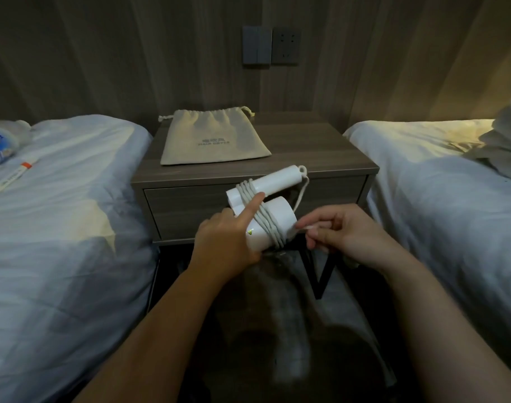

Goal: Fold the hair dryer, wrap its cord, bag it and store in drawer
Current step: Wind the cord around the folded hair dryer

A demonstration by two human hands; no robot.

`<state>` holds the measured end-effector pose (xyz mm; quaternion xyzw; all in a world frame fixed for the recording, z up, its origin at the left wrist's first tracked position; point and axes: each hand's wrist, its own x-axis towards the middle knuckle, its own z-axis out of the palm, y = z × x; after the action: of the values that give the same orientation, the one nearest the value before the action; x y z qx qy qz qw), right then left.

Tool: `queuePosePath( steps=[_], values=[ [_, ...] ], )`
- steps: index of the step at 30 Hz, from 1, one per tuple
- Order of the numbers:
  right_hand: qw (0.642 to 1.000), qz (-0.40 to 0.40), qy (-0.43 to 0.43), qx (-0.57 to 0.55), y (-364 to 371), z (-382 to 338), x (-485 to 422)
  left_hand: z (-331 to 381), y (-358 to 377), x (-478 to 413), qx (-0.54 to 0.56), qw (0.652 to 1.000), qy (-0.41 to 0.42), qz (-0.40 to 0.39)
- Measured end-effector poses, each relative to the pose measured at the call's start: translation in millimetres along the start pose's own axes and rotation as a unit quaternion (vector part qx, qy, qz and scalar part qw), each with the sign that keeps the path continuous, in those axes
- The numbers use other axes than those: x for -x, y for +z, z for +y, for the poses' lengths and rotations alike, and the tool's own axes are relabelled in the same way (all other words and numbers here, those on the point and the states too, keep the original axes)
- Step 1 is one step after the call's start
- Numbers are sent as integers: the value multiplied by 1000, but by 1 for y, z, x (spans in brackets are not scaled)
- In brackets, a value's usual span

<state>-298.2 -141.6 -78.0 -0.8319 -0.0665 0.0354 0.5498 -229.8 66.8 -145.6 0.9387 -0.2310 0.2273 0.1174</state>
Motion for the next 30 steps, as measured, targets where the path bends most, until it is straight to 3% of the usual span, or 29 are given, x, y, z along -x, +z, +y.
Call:
queuePosePath(
  steps=[3, 6, 14, 19, 24, 30],
  values=[
    [988, -17, -14, 155, 0, -3, 2, 1, -2, 0, -33, 998, 42, -38],
    [940, 29, -46, 338, 0, -5, 4, 4, -4, 1, -30, 994, 63, -86],
    [845, 210, -167, 462, -2, 12, -5, 12, -4, 3, 7, 984, 111, -139],
    [894, 250, -116, 352, -2, 17, -7, 12, -7, 4, 45, 981, 97, -163],
    [921, 295, -89, 240, 6, 25, -12, 12, -11, 4, 70, 976, 92, -187],
    [941, 287, -29, 175, 15, 27, -14, 16, -15, 7, 112, 965, 94, -218]
  ],
)
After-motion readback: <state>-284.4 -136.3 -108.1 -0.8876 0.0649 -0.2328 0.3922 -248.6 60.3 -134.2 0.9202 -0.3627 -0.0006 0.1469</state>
